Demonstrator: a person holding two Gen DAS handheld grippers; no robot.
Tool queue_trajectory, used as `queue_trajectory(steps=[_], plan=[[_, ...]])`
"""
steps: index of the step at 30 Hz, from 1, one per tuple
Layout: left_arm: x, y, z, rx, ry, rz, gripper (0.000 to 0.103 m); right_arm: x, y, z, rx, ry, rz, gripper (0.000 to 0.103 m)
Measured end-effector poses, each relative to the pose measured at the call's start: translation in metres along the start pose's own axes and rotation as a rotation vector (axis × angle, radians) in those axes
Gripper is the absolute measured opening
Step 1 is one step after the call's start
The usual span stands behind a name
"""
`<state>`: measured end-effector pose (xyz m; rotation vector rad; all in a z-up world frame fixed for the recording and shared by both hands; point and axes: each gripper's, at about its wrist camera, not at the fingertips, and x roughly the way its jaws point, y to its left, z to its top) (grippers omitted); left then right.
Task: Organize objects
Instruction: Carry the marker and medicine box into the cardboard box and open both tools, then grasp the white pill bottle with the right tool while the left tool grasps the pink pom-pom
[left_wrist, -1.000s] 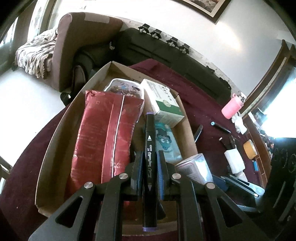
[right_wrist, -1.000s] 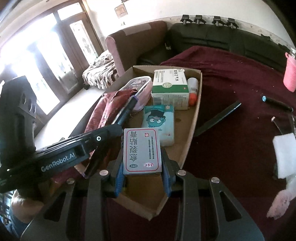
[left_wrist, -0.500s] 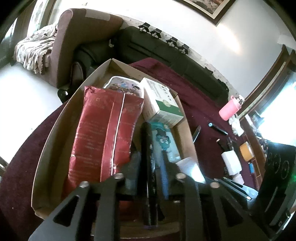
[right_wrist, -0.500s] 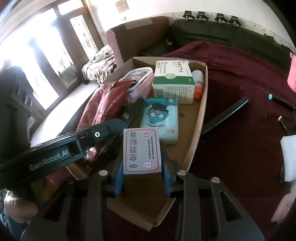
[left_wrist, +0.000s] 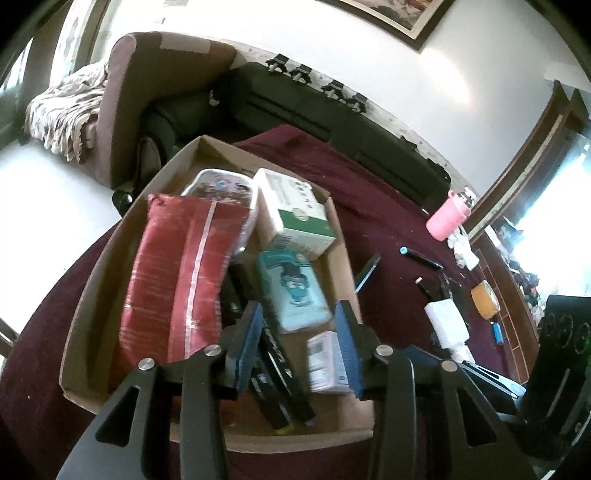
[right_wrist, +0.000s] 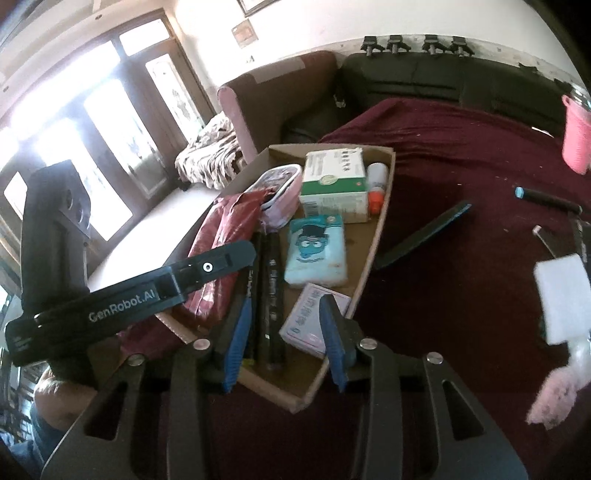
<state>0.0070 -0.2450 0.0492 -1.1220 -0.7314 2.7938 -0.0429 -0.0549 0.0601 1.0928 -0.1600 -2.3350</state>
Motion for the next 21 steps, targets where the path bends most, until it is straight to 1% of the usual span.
queue_trajectory(steps=[9,13,18,21], plan=[[0.008,-0.043,-0.01,0.072,0.033,-0.01,0.037,-0.037,-0.051,-0.011,0.093,-0.04,-0.023,0.037],[0.017,-0.07,-0.022,0.115,0.068,-0.023,0.036,-0.055,-0.079,-0.016,0.145,-0.066,-0.039,0.037],[0.031,-0.115,-0.042,0.22,0.13,-0.066,0.036,-0.085,-0.12,-0.022,0.204,-0.108,-0.086,0.037],[0.039,-0.138,-0.055,0.27,0.164,-0.093,0.036,-0.104,-0.152,-0.023,0.245,-0.118,-0.158,0.037]])
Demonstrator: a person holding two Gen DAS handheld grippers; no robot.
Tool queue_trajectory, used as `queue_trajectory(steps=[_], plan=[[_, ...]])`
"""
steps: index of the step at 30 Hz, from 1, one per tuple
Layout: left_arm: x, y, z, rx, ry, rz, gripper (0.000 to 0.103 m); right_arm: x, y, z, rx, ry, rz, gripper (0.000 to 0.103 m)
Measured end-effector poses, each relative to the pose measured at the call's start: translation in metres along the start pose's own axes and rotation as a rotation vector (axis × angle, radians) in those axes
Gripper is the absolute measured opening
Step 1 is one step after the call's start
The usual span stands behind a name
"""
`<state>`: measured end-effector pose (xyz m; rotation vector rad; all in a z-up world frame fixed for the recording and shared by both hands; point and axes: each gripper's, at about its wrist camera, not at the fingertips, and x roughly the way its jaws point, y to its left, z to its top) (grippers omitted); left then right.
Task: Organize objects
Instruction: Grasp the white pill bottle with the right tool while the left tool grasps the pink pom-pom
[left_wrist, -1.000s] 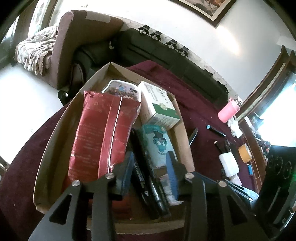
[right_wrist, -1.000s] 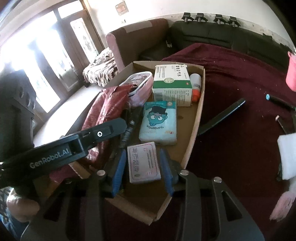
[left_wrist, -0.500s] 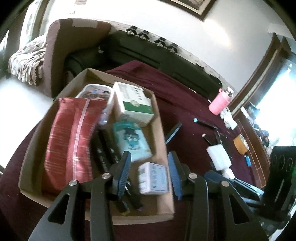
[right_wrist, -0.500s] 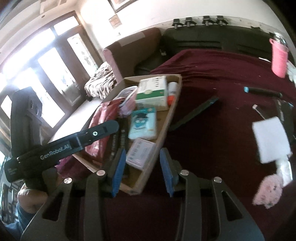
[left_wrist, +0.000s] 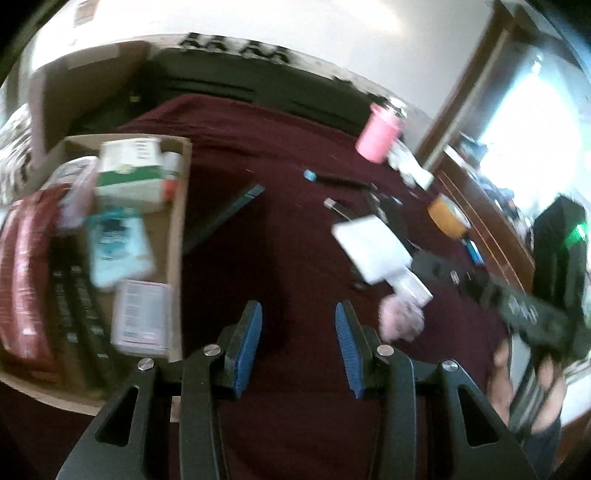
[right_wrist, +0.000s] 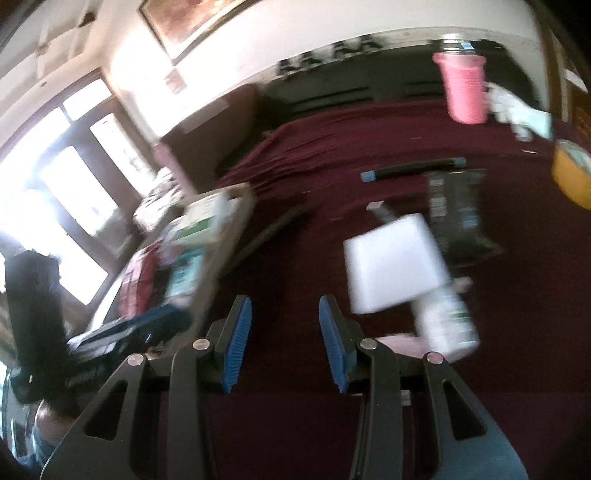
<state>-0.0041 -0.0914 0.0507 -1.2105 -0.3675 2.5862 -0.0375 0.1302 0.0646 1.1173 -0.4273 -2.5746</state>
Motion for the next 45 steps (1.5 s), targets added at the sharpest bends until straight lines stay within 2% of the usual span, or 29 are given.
queue_trajectory(steps=[3,6,12,15,17,19,22,24,29,31,34,39,42,43,45], plan=[[0.008,-0.017,-0.005,0.038,0.028,-0.026,0.036,-0.004,-0.03,0.006,0.016,0.027,-0.107,0.036],[0.012,-0.027,-0.009,0.062,0.043,-0.04,0.036,0.006,-0.05,0.008,0.019,0.083,-0.152,0.036],[0.015,-0.034,-0.011,0.096,0.067,-0.075,0.038,0.032,-0.067,0.003,0.045,0.132,-0.172,0.036],[0.015,-0.041,-0.011,0.108,0.069,-0.093,0.048,0.038,-0.07,-0.004,0.037,0.156,-0.171,0.032],[0.016,-0.049,-0.011,0.123,0.075,-0.108,0.049,0.034,-0.067,-0.006,0.015,0.166,-0.177,0.031],[0.019,-0.06,-0.012,0.159,0.081,-0.123,0.049,0.025,-0.071,-0.008,0.046,0.161,-0.179,0.031],[0.027,-0.076,-0.012,0.182,0.106,-0.148,0.057,0.004,-0.077,-0.011,0.076,0.129,-0.197,0.031],[0.035,-0.085,-0.012,0.172,0.123,-0.155,0.057,-0.006,-0.082,-0.013,0.091,0.111,-0.21,0.031],[0.062,-0.111,-0.015,0.204,0.162,-0.1,0.057,-0.013,-0.108,-0.023,0.175,0.074,-0.159,0.031],[0.072,-0.115,-0.015,0.203,0.176,-0.061,0.057,-0.013,-0.109,-0.023,0.178,0.076,-0.134,0.031],[0.079,-0.117,-0.014,0.19,0.178,-0.048,0.057,-0.018,-0.105,-0.023,0.171,0.058,-0.112,0.031],[0.098,-0.121,-0.013,0.18,0.188,0.004,0.057,-0.017,-0.107,-0.024,0.18,0.061,-0.107,0.031],[0.1,-0.125,-0.015,0.209,0.161,0.027,0.057,-0.022,-0.106,-0.022,0.175,0.045,-0.116,0.031],[0.1,-0.125,-0.015,0.211,0.155,0.029,0.056,-0.023,-0.106,-0.022,0.175,0.04,-0.117,0.031],[0.1,-0.124,-0.015,0.217,0.138,0.04,0.045,-0.025,-0.105,-0.022,0.173,0.036,-0.116,0.031]])
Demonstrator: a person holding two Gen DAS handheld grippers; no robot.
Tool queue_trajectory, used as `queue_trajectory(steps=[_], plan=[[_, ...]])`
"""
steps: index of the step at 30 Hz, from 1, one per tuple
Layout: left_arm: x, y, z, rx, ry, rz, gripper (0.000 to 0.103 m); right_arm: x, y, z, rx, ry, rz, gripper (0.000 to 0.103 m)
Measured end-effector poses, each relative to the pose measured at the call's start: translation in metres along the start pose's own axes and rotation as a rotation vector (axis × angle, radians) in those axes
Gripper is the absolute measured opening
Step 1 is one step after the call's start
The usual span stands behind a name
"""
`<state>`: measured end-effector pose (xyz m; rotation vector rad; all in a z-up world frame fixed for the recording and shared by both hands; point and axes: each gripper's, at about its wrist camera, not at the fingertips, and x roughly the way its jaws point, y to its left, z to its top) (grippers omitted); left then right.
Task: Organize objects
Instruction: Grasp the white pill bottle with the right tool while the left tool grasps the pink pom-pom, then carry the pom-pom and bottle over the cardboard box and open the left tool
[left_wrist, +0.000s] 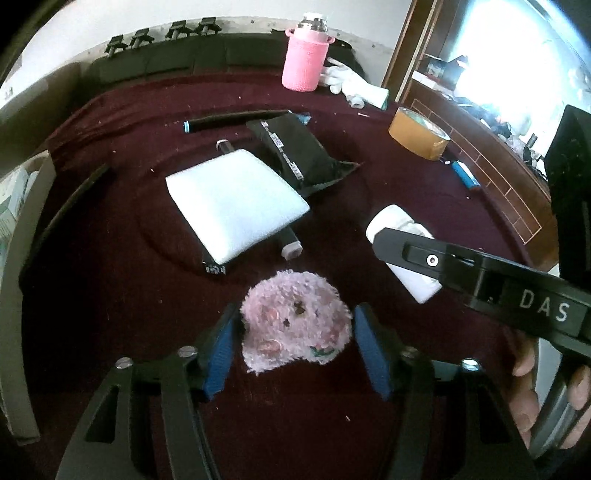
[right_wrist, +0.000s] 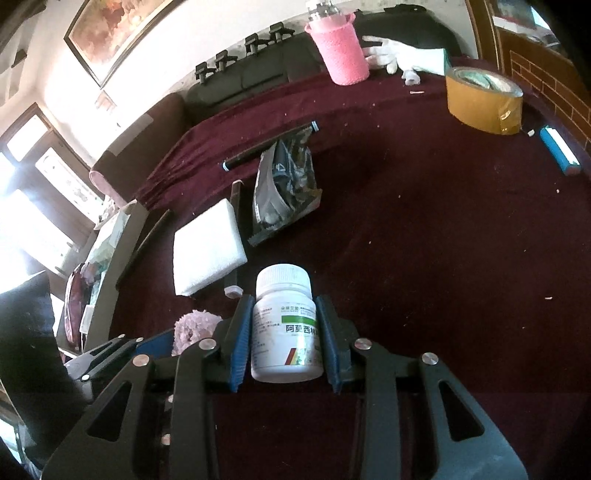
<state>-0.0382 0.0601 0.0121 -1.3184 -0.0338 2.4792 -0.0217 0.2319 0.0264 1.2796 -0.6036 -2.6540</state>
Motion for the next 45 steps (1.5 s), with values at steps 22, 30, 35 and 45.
queue_trajectory(steps=[22,30,35,45], plan=[[-0.044,0.023,-0.014,-0.062,-0.051,-0.053,0.041,0.0,0.011,-0.001,-0.048,-0.012,0.017,0.031],[-0.067,0.041,-0.016,-0.098,-0.092,-0.064,0.041,0.002,0.02,-0.004,-0.077,-0.012,0.018,0.031],[-0.089,0.056,-0.019,-0.122,-0.134,-0.077,0.041,0.002,0.026,-0.006,-0.092,-0.015,0.03,0.031],[-0.137,0.109,-0.027,-0.206,-0.238,-0.086,0.041,0.004,0.075,-0.017,-0.126,0.009,0.082,0.032]])
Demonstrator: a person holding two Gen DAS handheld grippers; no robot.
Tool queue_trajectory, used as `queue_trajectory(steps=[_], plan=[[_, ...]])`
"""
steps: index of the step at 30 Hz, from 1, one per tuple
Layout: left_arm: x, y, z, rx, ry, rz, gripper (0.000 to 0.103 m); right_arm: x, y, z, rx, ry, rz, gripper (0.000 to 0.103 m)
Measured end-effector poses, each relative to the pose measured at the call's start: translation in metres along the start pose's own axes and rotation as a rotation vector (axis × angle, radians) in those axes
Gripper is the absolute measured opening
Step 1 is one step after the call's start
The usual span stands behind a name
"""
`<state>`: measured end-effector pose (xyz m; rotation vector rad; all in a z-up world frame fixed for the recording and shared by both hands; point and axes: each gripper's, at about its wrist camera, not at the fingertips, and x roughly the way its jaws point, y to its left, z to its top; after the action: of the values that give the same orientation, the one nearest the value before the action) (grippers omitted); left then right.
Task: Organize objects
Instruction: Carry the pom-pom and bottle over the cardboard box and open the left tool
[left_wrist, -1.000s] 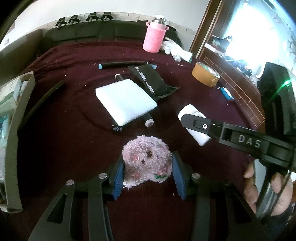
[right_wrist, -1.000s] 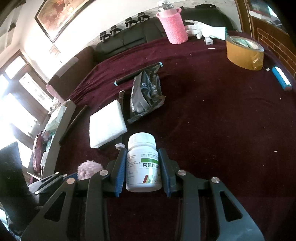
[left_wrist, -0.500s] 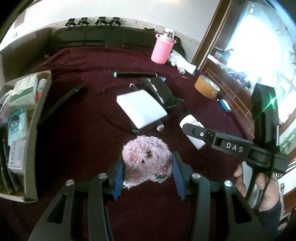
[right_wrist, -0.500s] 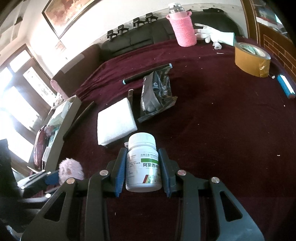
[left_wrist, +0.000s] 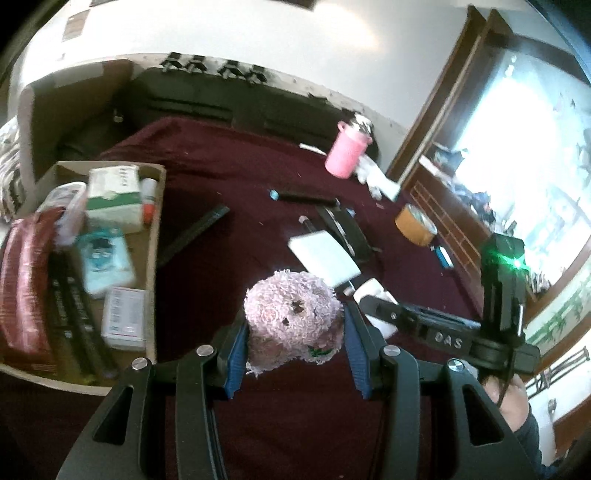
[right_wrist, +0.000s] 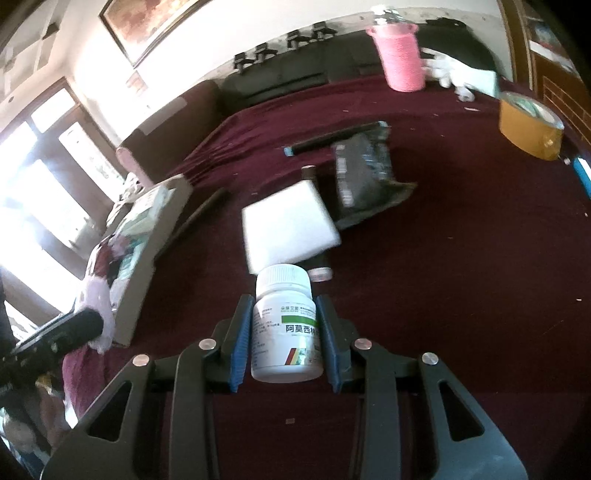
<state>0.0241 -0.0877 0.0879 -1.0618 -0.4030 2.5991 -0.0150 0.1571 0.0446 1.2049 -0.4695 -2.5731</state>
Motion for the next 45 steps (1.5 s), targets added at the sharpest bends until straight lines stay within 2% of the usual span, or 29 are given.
queue_trajectory(steps=[12,18,28,39,45], plan=[[-0.057,0.095,0.001,-0.162,-0.123,0.074,0.042,0.02,0.094,0.005,-0.132,0.041,0.09,0.032],[-0.063,0.137,-0.008,-0.233,-0.129,0.102,0.042,0.044,0.143,0.009,-0.184,0.082,0.138,0.032],[-0.047,0.16,-0.022,-0.248,-0.081,0.096,0.042,0.089,0.192,0.027,-0.196,0.123,0.18,0.032],[-0.033,0.168,-0.026,-0.239,-0.051,0.108,0.042,0.143,0.217,0.035,-0.214,0.172,0.147,0.032],[-0.034,0.164,-0.027,-0.221,-0.05,0.121,0.042,0.158,0.224,0.036,-0.216,0.184,0.133,0.032]])
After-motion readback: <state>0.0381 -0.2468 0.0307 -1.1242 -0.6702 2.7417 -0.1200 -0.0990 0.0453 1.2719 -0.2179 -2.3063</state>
